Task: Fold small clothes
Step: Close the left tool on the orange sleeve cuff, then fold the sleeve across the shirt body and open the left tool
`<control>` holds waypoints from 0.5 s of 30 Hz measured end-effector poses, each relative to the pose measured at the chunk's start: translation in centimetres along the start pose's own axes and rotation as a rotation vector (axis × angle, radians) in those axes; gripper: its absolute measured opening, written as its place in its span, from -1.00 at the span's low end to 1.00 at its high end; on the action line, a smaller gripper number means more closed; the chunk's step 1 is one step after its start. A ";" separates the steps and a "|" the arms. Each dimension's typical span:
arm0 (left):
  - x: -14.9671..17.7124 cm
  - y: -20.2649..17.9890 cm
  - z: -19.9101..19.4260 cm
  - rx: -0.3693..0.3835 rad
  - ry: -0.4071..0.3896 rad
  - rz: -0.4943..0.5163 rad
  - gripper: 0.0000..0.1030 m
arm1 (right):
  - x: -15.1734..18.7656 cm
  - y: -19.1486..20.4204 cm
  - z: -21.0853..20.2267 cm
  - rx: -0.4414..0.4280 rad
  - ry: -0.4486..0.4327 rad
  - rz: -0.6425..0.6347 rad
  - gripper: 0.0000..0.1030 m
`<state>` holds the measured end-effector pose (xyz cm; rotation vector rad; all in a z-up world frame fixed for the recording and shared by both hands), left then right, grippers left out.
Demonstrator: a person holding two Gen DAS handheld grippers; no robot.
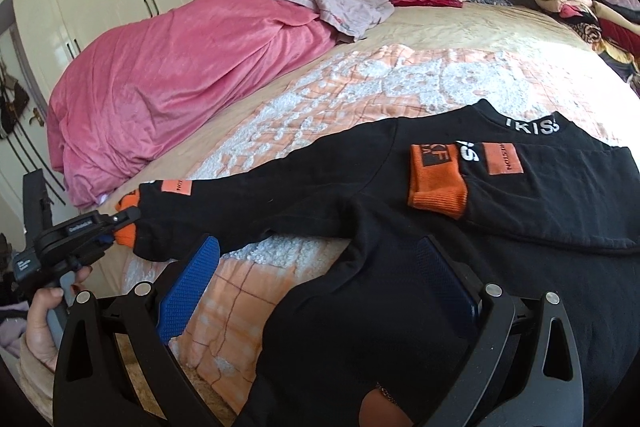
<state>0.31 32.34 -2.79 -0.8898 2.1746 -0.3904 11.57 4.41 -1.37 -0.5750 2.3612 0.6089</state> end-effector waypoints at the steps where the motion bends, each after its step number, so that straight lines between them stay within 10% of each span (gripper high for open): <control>1: -0.1 -0.5 -0.3 0.006 -0.006 0.007 -0.71 | 0.0 -0.3 -0.2 0.000 -0.002 0.005 0.91; 15: -0.3 -9.8 -2.5 0.078 -0.047 0.175 -0.73 | 0.2 -4.3 -4.2 0.017 -0.071 0.081 0.91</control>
Point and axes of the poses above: each gripper's, at about its wrist camera, not at the fingertips, and z roughly the way its jaws point, y to its left, x to its underside, the point moved 4 cm from there along z, roughly the way its jaws point, and after that the axes turned 5 degrees about y, right-handed, at the moved point
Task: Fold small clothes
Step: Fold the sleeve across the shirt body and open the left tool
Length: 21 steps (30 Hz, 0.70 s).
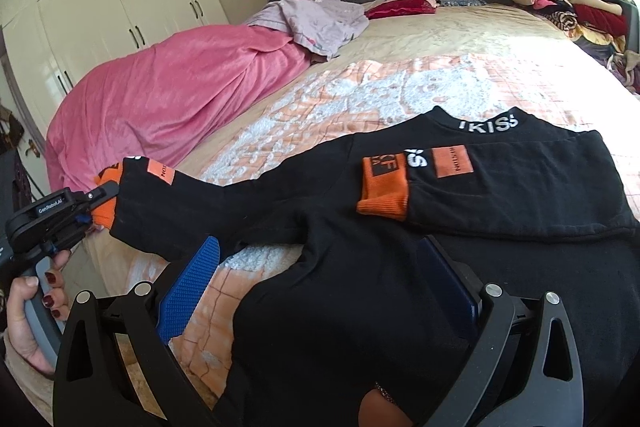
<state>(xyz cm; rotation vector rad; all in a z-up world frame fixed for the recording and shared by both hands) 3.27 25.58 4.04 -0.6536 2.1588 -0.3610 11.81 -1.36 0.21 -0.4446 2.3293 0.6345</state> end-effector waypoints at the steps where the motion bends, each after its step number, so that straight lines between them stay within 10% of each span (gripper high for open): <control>1: 0.0 -0.8 0.0 0.003 -0.002 0.013 -0.73 | 0.0 -0.3 -0.3 0.005 -0.006 0.007 0.91; 21: 2.9 -15.8 3.6 0.146 0.061 0.267 -0.74 | 0.3 -9.5 -7.1 0.098 -0.113 0.151 0.91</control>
Point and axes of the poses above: each gripper's, at about its wrist camera, not at the fingertips, and z roughly the way its jaws point, y to its left, x to its underside, the point moved 4 cm from there along z, roughly the way its jaws point, and after that the axes turned 5 degrees about y, right-handed, at the moved point
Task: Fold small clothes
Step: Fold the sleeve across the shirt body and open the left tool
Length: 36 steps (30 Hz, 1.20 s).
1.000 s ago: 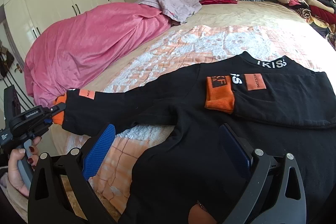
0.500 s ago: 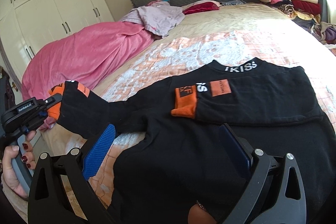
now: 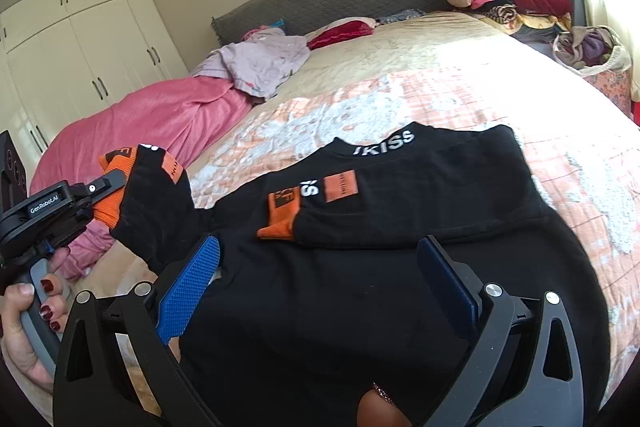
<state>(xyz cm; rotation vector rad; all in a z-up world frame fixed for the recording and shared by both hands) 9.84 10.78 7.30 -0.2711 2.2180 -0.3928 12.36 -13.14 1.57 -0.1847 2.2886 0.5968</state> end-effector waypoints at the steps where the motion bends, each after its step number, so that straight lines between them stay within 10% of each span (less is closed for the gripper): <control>1: 0.1 -0.6 0.3 0.006 0.005 0.010 -0.74 | 0.0 -0.6 -0.3 0.006 -0.005 0.009 0.91; 23: 4.1 -9.4 8.3 0.118 0.186 0.173 -0.73 | 1.2 -9.4 -2.6 0.127 -0.018 0.164 0.91; 36: 1.1 -5.2 12.0 -0.034 0.159 0.134 0.14 | 2.5 -5.9 5.2 0.089 0.182 0.082 0.91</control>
Point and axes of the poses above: each gripper's, at about its wrist camera, not at the fingertips, and z roughly the way its jaws point, y to its left, x to its underside, the point moved 4 cm from there along z, roughly the way its jaws point, and after that the axes turned 5 degrees about y, right-handed, at the moved point
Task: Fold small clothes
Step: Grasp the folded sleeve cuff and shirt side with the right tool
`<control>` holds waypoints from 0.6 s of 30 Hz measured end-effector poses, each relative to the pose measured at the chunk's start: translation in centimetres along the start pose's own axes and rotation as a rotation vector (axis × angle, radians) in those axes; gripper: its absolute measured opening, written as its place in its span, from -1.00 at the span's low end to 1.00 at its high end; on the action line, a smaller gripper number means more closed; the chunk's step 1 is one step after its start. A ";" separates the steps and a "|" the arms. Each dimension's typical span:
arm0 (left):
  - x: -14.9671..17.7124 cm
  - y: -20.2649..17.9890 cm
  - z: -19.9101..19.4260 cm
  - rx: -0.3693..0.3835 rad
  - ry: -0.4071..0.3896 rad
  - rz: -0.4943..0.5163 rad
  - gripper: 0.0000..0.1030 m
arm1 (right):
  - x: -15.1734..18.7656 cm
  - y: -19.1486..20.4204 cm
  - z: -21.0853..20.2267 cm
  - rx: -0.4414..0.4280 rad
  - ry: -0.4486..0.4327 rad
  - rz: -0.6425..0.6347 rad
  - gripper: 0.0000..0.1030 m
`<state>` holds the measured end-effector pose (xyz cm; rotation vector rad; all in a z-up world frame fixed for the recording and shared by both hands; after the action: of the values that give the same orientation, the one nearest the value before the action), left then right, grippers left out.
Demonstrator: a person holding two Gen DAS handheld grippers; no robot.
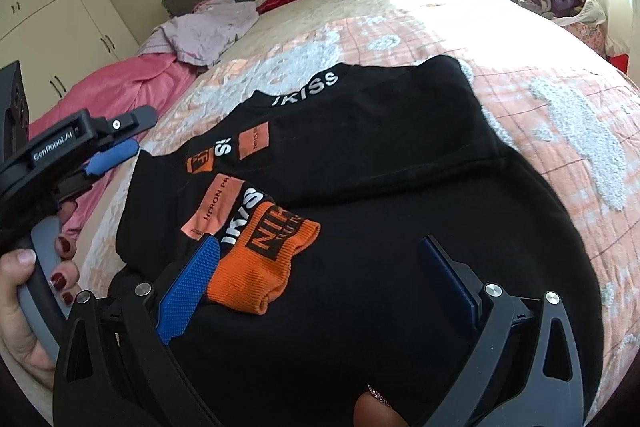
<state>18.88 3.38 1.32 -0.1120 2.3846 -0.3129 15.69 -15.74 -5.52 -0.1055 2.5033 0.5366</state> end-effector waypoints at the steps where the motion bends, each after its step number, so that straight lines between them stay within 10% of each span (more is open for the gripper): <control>1: 0.0 0.4 0.2 -0.017 -0.006 -0.002 0.23 | 0.0 0.4 0.7 0.001 0.013 -0.007 0.90; 3: -0.1 1.2 0.4 -0.035 -0.018 -0.007 0.33 | -0.1 0.8 2.0 0.007 0.035 -0.011 0.85; 13: -0.2 4.9 0.0 -0.098 -0.043 -0.050 0.40 | -0.4 1.9 4.1 0.038 0.024 0.000 -0.67; 18: -0.3 6.9 -0.7 -0.113 -0.056 -0.100 0.41 | -1.1 2.9 3.1 0.017 -0.029 -0.026 -0.78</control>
<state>18.67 10.19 0.23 -0.2891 2.3453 -0.2183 17.70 -11.93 -6.23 -0.1226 2.4744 0.5022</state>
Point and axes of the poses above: each gripper's, at about its wrist camera, not at the fingertips, and z roughly the way its jaws point, y to its left, x to its underside, the point moved 4 cm from there along z, roughly the way its jaws point, and after that the axes turned 5 degrees about y, right-handed, at the moved point
